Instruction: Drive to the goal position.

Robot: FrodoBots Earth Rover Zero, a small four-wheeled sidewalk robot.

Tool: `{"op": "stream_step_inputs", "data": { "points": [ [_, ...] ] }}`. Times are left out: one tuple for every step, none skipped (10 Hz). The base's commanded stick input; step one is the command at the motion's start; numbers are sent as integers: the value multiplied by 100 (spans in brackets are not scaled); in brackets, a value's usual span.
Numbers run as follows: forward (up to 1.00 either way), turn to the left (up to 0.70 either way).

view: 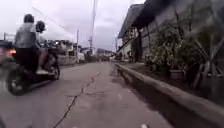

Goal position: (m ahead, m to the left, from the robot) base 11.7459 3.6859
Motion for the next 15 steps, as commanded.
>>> {"op": "stream_step_inputs", "data": {
  "points": [
    [100,0],
    [100,0],
    [100,0],
    [100,0],
    [100,0],
    [100,0],
    [100,0],
    [100,0],
    [100,0],
    [100,0],
    [100,0],
    [100,0],
    [100,0],
    [100,0],
    [100,0]
  ]
}}
